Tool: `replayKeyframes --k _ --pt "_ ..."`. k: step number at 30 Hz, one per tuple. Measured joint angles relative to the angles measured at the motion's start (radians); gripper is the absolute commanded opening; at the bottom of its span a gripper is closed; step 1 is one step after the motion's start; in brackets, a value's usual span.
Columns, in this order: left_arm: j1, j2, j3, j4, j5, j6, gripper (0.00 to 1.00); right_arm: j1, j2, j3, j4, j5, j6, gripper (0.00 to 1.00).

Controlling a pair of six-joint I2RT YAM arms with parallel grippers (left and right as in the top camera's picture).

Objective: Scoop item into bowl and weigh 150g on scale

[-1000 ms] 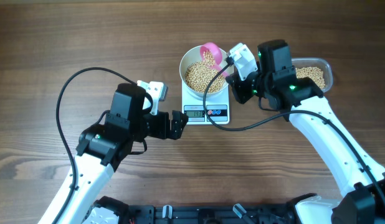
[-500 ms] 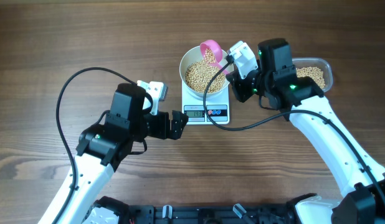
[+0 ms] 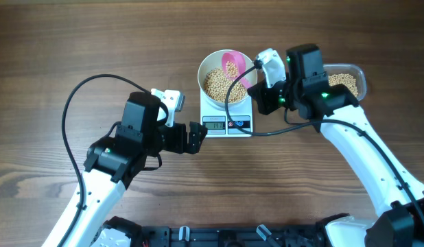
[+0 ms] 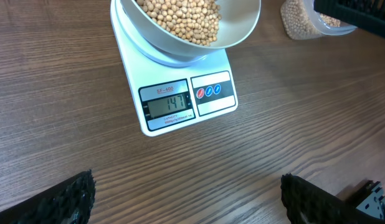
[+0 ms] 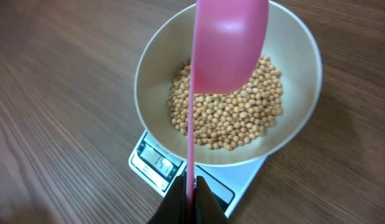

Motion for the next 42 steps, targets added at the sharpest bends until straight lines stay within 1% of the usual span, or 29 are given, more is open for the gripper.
replayKeyframes --k 5,28,35,42 --pt "0.0 0.0 0.0 0.0 0.0 0.0 1.0 -0.029 0.0 0.0 0.018 -0.029 0.013 0.04" --pt "0.0 0.0 0.0 0.0 0.0 0.0 1.0 -0.029 0.0 0.0 0.038 -0.047 0.011 0.04" --pt "0.0 0.0 0.0 0.0 0.0 0.0 1.0 -0.029 0.0 0.0 0.038 -0.046 -0.108 0.04" --pt "0.0 0.0 0.0 0.0 0.0 0.0 1.0 -0.029 0.0 0.0 0.038 -0.046 -0.18 0.04"
